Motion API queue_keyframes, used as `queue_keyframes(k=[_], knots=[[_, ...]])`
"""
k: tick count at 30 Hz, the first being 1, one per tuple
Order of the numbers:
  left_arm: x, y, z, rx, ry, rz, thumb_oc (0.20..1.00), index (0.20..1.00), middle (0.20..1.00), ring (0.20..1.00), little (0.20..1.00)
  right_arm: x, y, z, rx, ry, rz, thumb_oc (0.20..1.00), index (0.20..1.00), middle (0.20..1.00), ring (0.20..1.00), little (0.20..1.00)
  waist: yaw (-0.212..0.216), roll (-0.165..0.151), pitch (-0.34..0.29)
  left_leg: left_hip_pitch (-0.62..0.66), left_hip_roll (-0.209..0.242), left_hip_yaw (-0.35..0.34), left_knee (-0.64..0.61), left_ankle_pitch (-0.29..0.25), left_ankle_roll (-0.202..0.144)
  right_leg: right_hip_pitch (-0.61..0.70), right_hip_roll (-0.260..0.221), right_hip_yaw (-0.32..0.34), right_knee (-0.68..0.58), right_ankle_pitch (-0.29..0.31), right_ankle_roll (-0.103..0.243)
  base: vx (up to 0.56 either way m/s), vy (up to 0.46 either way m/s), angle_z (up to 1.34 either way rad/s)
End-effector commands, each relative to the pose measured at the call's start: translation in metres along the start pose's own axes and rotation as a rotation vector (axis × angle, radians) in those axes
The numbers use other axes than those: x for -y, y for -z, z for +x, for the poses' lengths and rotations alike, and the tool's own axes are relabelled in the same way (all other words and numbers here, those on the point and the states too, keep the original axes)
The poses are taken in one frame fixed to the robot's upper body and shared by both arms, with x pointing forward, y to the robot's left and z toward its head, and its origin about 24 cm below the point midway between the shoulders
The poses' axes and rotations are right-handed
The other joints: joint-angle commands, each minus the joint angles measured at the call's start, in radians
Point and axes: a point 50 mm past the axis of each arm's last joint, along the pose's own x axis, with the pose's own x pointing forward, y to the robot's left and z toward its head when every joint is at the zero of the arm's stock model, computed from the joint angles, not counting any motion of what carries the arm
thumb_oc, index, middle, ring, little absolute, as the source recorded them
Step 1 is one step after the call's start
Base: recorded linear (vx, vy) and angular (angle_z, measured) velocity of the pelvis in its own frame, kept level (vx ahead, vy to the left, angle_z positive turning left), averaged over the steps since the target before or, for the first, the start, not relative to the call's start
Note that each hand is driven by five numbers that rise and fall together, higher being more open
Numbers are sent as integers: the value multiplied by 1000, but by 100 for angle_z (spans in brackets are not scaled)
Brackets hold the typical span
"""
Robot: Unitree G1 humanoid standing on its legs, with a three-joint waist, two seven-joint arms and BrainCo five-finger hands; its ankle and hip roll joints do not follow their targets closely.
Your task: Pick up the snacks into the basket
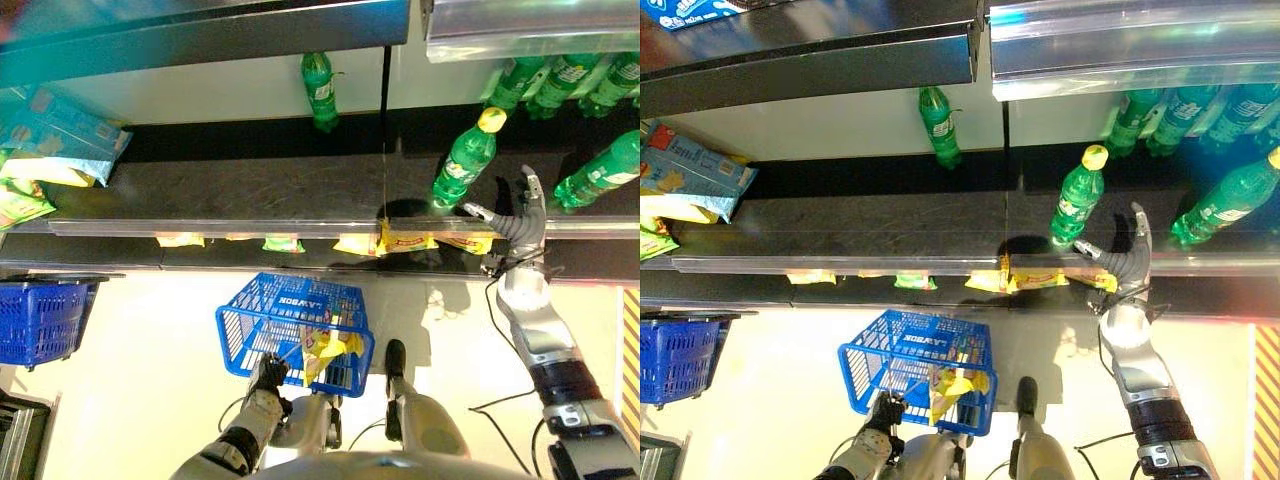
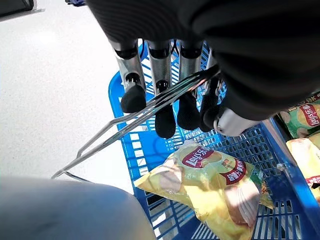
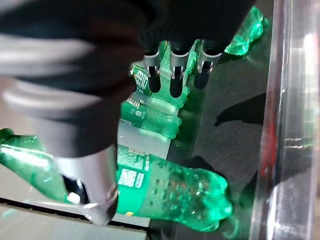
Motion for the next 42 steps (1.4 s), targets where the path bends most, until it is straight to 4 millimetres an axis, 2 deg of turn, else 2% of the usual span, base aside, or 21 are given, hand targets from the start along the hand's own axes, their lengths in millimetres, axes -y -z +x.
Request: queue_keyframes(k=[1,4,9,15,20,21,26,32,42], knots=[[-1,47,-11,-113,-9,170,200,200,200,200,200,14,-26,5,144,62,7,1000,1000,1000,1000,1000,3,-79,-84,-58,2,-41,-1,-15,-35,1,-124,60,4,-41,169,0,0,0],[1,49,-12,-104,9,192,200,200,200,200,200,12,-17,15,94,61,-32,1000,1000,1000,1000,1000,10,-79,-89,-53,1,-43,-1,-18,-33,4,-125,60,4,-43,170,0,0,0],[-2,44,-9,-87,10,196,200,200,200,200,200,-3,-3,35,-10,19,-79,1000,1000,1000,1000,1000,27,-76,-78,-68,-3,-46,-1,-11,-32,-12,-128,59,4,-33,172,-22,2,0],[-2,43,-8,-96,11,171,200,200,200,200,200,-18,1,55,-88,-44,-132,1000,1000,1000,1000,1000,47,-73,-53,-101,-8,-54,-1,6,-33,-45,-128,56,4,-18,169,-21,9,-1],[-1,39,-7,-87,10,163,200,200,200,200,200,-19,-5,71,-105,-42,-154,1000,1000,1000,1000,1000,59,-71,-33,-123,-14,-56,-1,15,-31,-69,-127,58,5,-10,168,-5,8,0],[0,36,-7,-73,13,170,200,200,200,200,200,-19,-13,79,-94,-35,-159,1000,1000,1000,1000,1000,66,-70,-24,-133,-16,-56,-1,19,-31,-81,-127,60,5,-6,168,0,0,0],[-1,29,-5,-46,8,185,200,200,200,200,200,-13,-32,95,-55,-13,-178,1000,1000,1000,1000,1000,73,-69,1,-157,-21,-56,-1,29,-32,-107,-127,64,6,2,168,2,21,1],[-1,23,-3,-24,6,173,200,200,200,200,200,-14,-45,101,-22,-11,-149,1000,1000,1000,1000,1000,78,-66,17,-176,-26,-56,-1,34,-32,-125,-130,69,7,5,168,3,6,0],[-1,18,-3,-7,8,158,200,200,200,200,200,-30,-54,102,-42,-23,7,1000,1000,1000,1000,1000,95,-47,30,-197,-37,-57,-1,35,-31,-146,-141,77,5,9,172,3,5,0]])
